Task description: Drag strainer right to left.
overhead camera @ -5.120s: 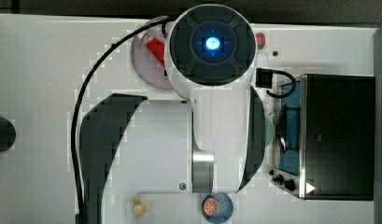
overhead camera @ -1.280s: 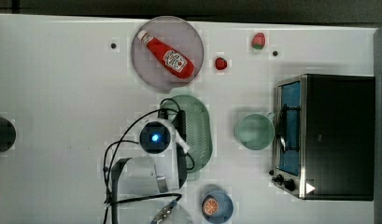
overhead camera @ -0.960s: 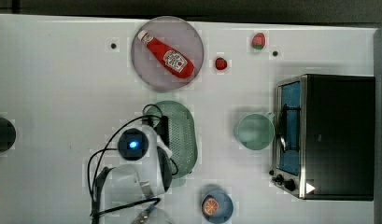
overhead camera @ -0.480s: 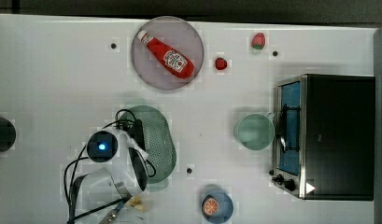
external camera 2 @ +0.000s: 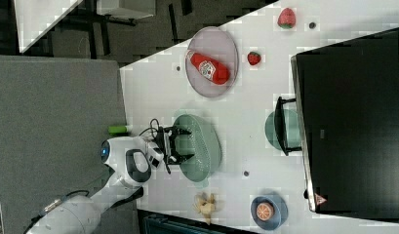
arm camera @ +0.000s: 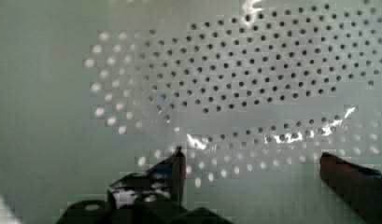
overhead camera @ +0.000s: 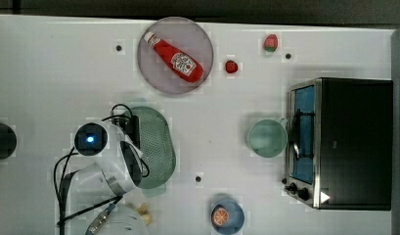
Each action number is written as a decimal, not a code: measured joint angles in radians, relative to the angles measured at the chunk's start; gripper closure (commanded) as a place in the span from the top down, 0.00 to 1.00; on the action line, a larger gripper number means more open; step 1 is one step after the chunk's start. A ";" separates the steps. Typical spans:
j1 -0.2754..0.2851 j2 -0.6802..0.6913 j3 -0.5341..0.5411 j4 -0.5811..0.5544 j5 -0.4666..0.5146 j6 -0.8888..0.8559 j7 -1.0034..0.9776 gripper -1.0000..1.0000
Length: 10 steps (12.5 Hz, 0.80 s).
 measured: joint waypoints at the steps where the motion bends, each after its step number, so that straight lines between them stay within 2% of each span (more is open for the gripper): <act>1: 0.017 0.013 -0.010 0.014 -0.010 -0.001 0.023 1.00; 3: 0.056 0.036 -0.024 0.051 0.027 -0.021 0.063 1.00; 6: 0.089 0.120 0.020 0.182 0.053 -0.011 0.108 1.00; 9: 0.178 0.155 0.005 0.250 0.135 -0.036 0.131 1.00; 10: 0.183 0.162 0.024 0.264 0.156 -0.043 0.134 1.00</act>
